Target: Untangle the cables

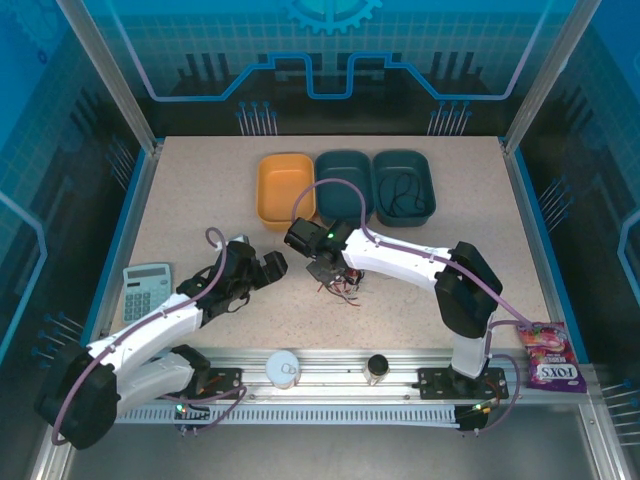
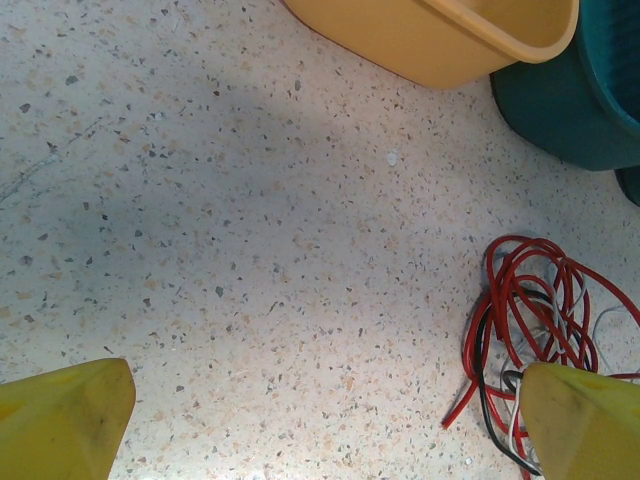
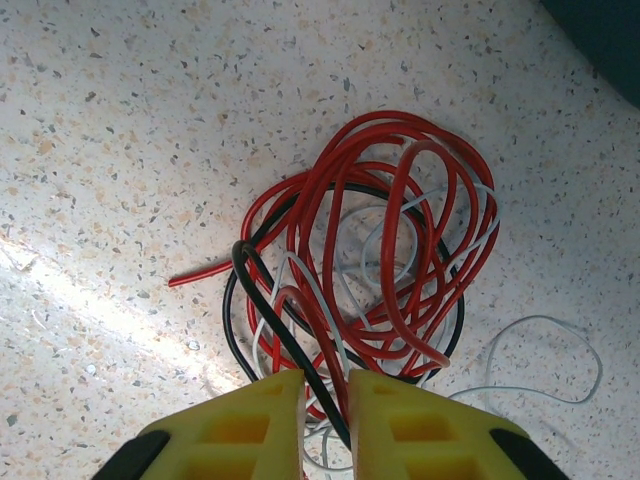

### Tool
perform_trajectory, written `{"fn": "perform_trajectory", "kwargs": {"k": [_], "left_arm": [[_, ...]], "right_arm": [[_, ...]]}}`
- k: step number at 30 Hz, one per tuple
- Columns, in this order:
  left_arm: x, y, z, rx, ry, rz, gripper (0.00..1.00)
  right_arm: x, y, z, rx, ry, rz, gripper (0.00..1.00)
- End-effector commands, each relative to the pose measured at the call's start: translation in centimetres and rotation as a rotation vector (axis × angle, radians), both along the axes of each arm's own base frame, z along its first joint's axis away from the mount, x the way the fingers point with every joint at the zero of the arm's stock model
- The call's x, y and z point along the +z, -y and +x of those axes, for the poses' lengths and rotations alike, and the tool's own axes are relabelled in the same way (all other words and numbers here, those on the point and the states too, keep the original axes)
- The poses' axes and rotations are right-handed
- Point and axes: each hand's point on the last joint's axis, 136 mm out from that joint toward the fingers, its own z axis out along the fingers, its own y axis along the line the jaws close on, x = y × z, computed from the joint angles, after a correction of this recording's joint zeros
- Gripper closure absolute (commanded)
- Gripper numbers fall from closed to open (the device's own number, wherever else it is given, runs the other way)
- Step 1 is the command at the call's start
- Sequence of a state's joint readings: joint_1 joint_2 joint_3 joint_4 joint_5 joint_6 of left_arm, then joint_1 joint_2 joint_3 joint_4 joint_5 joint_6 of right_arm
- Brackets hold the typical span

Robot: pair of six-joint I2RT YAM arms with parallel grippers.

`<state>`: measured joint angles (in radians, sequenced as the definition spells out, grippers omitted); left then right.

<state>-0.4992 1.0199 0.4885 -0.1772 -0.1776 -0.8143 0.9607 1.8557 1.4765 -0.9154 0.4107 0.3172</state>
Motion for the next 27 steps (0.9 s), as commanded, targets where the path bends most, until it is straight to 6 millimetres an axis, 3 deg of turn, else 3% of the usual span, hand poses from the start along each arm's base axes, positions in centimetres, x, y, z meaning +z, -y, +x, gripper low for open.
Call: {"fn": "perform_trajectory", "kwargs": {"k": [1,7,17,21,27], "left_arm": [[0.0,-0.1,-0.1,0.008,-0.001,-0.024,0.01],[0.0,-0.2,-0.1,0.015,-0.003,-0.029,0.01],[0.0,-0.2,-0.1,0.016,-0.002,-0.031,0.01],[0.1,-0.2,-0.1,0.012,-0.001,-0.029,0.01],[0.0,-0.2,-0.2,0.01,-0.004,-0.025,0.01]], "right_arm": [[-0.4,0.6,-0.1,-0.013,-0.018,-0.006,0.8],[-0.5,0.6,0.0,-0.016,-0.017,0.001,0.8],[0.7,0.4,0.2,-0.01,0.0,0.029,0.92],[1.8,0.4,0.2,-0.016,0.017,0.051,0.96],[5.1,0.4,-0.4,-0.007,0.072,0.112,1.0]]}}
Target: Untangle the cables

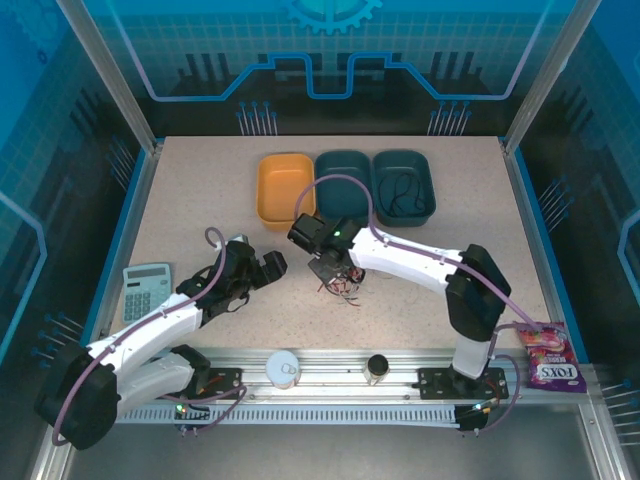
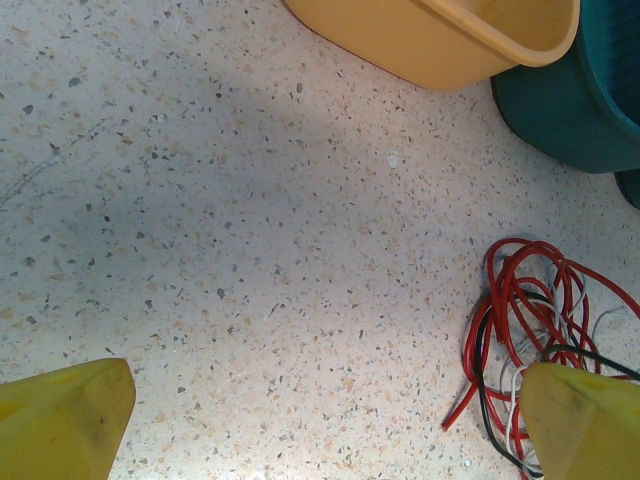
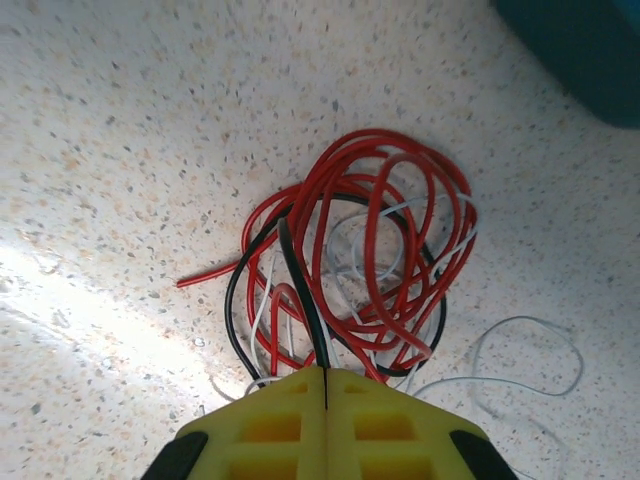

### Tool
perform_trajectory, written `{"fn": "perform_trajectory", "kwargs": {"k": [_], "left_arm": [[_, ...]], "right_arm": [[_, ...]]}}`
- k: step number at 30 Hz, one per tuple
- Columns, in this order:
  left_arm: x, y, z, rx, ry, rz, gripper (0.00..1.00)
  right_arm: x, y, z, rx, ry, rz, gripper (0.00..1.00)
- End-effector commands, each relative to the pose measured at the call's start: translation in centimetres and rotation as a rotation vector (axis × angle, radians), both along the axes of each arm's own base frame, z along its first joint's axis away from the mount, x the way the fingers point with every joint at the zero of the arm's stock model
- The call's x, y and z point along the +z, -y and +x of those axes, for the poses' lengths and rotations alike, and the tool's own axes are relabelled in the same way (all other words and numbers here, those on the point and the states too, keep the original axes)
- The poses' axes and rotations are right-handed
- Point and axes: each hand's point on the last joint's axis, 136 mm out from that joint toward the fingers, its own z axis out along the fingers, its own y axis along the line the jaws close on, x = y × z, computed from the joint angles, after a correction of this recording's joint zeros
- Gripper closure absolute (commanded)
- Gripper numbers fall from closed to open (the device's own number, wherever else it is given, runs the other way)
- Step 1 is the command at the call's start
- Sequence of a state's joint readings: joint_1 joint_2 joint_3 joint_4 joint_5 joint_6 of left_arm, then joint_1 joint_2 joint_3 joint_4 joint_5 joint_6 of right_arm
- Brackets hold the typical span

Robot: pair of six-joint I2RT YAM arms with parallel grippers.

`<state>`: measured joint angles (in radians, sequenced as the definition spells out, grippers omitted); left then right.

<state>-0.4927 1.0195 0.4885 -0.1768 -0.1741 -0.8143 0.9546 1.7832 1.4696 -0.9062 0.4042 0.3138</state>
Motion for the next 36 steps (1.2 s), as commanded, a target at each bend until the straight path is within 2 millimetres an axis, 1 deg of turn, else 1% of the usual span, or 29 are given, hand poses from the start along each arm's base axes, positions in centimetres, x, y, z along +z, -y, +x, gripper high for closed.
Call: {"fn": "perform_trajectory", "kwargs": {"k": [1,6,12,19,22,24,27,28,29,32,36], "left_arm": [[0.1,-0.1,-0.2,0.004,0.0,-0.025,0.01],[0.7,0.5,0.1,-0.016,0.02,-0.049,0.01],[2.0,2.3,0.5,-0.101,0.07,-0.103,0.01],[2.5,4.0,0.6,-0.185,0.084,-0.158,0.01],[2.8,4.9,0.7,-0.217,0.093,-0.188,0.01],[2.9,5.3,0.7,-0.234,0.097,-0.205,0.01],[2.9,5.5,0.8,-0.24,0.093,-0.213,0.01],[2.9,5.6,0.8,-0.242,0.093,-0.214,0.01],[2.9,5.6,0.8,-0.242,0.092,-0.213,0.01],[2.7,5.4,0.7,-0.242,0.083,-0.198,0.01],[2.5,5.1,0.6,-0.236,0.073,-0.18,0.01]], "right_arm": [[3.3,0.3,-0.7,0.0,0.044,0.064,1.0],[6.0,0.4,-1.0,0.002,0.083,0.138,1.0],[9.0,0.2,-1.2,-0.005,0.133,0.242,1.0],[12.7,0.2,-1.3,-0.009,0.198,0.398,1.0],[14.0,0.3,-1.3,-0.005,0.219,0.439,1.0],[14.0,0.7,-1.1,-0.017,0.217,0.432,1.0],[12.5,1.8,-0.8,-0.07,0.171,0.41,1.0],[11.9,2.4,-0.6,-0.098,0.148,0.412,0.98],[11.3,2.9,-0.6,-0.118,0.128,0.418,0.92],[9.6,4.0,-0.9,-0.146,0.058,0.478,0.81],[7.8,5.9,-2.1,-0.149,-0.019,0.549,0.64]]}}
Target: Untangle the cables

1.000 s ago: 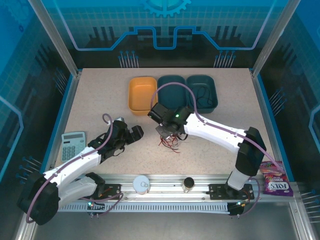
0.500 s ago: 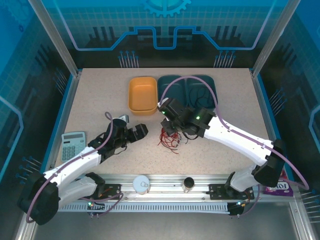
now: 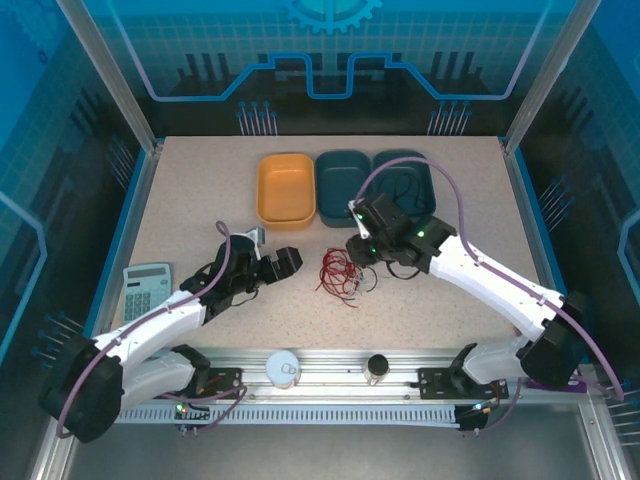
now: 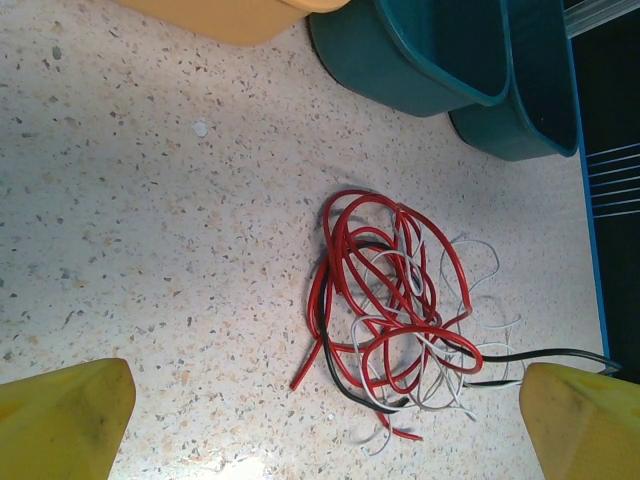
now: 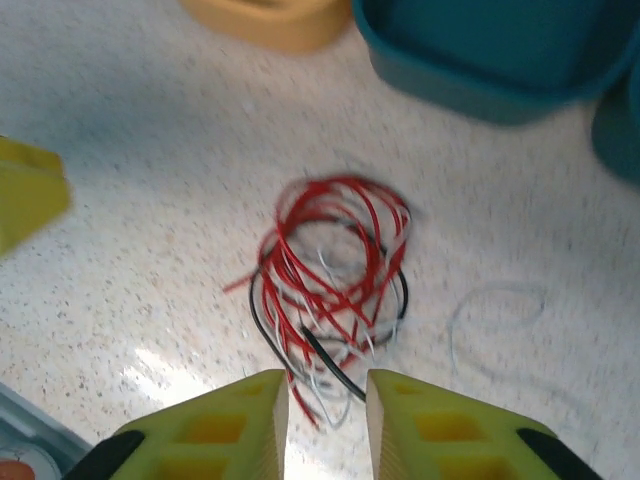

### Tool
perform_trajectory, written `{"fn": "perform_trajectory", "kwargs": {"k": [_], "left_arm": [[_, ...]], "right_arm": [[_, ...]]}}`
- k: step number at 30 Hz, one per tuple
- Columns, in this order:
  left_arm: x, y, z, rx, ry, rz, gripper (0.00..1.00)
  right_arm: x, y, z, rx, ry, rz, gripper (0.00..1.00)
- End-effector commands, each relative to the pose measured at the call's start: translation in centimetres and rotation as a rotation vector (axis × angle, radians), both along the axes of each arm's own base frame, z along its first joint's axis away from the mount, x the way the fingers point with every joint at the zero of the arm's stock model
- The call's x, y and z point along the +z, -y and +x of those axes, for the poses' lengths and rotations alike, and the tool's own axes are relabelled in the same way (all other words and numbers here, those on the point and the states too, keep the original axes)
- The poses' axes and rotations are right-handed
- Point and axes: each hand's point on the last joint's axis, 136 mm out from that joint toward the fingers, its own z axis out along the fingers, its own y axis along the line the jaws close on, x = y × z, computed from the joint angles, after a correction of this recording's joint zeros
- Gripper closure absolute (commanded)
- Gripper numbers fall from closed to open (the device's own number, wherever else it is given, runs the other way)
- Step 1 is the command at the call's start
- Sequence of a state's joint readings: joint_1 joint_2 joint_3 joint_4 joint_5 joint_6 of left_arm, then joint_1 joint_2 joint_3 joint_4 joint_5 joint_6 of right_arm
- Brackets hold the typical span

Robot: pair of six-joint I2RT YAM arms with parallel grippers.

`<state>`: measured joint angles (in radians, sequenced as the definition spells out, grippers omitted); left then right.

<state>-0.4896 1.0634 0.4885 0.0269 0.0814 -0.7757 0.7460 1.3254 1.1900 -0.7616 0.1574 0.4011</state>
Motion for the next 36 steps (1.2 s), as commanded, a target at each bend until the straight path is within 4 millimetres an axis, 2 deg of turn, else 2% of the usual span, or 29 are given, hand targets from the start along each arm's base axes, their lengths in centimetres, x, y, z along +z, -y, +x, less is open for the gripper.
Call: {"fn": "perform_trajectory", "kwargs": {"k": [1,5,9,11,17,22,26,31,34,36], "left_arm": [[-0.1,-0.1,0.0,-0.019,0.004,0.019,0.01],[-0.3,-0.1,0.0,-0.021,-0.001,0.023,0.01],[-0.3,-0.1,0.0,-0.023,-0.006,0.025,0.01],[-0.4,-0.1,-0.1,-0.022,-0.011,0.026,0.01],[-0.4,-0.4,-0.3,-0.014,-0.009,0.033,0.01],[-0.3,-0.7,-0.4,-0.006,-0.005,0.042,0.01],[-0.5,-1.0,-0.6,0.002,-0.005,0.048,0.01],[-0.6,-1.1,-0.5,0.006,-0.004,0.057,0.01],[-0.5,-1.1,-0.5,0.005,-0.001,0.058,0.01],[-0.4,-1.1,-0.5,0.006,0.0,0.06,0.01]], "right_arm": [[0.5,0.2,-1.5,0.048,-0.034,0.13,0.59],[-0.8,2.2,-2.3,0.063,-0.024,0.113,0.44],[-2.4,3.9,-2.0,0.034,-0.042,0.063,0.38],[-3.1,4.2,-1.8,0.034,-0.052,0.049,0.37],[-5.0,3.6,-0.8,0.066,-0.087,0.012,0.37],[-5.6,1.8,-0.3,0.116,-0.117,0.049,0.4],[-6.5,1.2,0.3,0.123,-0.128,0.052,0.41],[-7.5,0.0,0.9,0.145,-0.161,0.068,0.5],[-7.9,-0.6,1.2,0.15,-0.182,0.066,0.68],[-7.4,-0.9,1.3,0.157,-0.18,0.054,0.81]]}}
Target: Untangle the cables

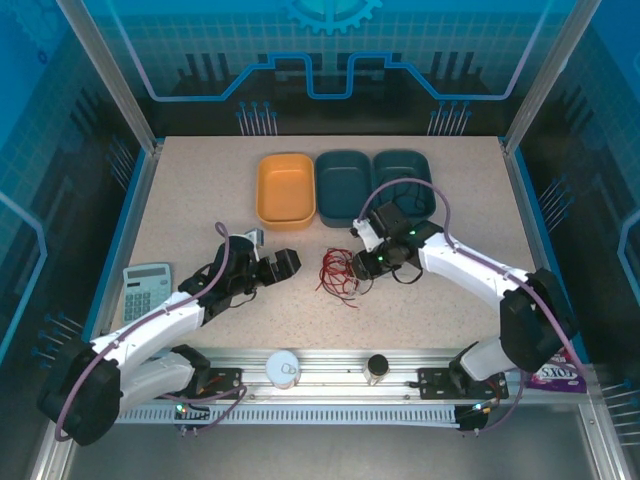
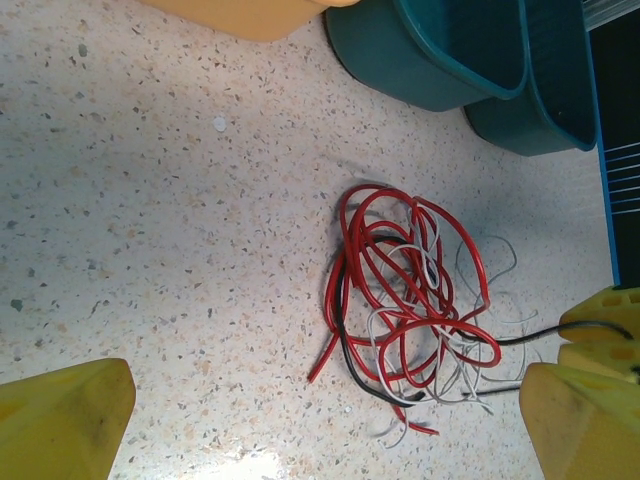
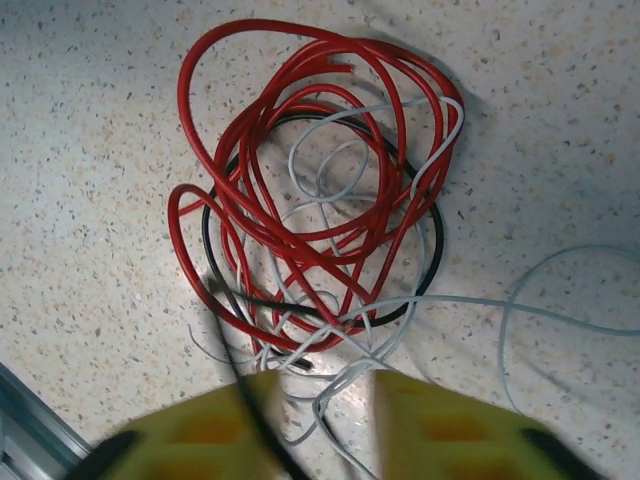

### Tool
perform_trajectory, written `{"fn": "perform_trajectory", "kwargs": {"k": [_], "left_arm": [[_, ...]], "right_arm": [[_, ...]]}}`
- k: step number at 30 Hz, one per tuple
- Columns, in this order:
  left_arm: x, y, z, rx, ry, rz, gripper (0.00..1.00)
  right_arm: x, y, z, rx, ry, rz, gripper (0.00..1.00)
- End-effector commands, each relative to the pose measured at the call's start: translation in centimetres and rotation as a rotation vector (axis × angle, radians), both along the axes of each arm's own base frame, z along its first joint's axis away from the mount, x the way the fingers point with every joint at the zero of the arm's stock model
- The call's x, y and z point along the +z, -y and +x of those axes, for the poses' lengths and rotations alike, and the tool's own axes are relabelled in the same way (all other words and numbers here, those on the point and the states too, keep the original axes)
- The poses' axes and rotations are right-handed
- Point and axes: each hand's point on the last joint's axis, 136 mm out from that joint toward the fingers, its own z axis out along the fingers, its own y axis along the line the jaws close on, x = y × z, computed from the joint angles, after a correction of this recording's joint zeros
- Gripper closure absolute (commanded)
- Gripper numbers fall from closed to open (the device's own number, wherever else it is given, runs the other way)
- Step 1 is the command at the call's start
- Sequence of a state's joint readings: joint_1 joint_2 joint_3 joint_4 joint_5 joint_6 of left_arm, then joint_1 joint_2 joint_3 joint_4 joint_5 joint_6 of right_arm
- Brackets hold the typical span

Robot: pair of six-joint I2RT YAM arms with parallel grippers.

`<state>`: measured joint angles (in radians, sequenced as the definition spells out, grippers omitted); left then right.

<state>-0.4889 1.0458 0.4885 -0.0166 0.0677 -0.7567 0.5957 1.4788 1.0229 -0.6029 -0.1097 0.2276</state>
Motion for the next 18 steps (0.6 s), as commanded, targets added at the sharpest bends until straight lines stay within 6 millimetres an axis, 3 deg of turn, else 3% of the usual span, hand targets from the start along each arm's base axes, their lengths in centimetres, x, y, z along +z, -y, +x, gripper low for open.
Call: {"fn": "perform_trajectory", "kwargs": {"k": [1,9,18], "left_arm": [[0.0,-0.6,0.0,0.004,0.011,0.029,0.01],[0.3,-0.5,0.4,0.01,0.023,0.028,0.01],[0.0,-0.3,0.2,-0.001,0.013,0.022,0.01]], "right_arm": [[1.8,-1.4,0.7,0.027,0.032,0.022,0.82],[7.2,-2.6,-0.1,0.045,0.169,-0.052,0.99],[14.3,-3.1,-2.2,0.043,0.324,-0.005,1.0]]}}
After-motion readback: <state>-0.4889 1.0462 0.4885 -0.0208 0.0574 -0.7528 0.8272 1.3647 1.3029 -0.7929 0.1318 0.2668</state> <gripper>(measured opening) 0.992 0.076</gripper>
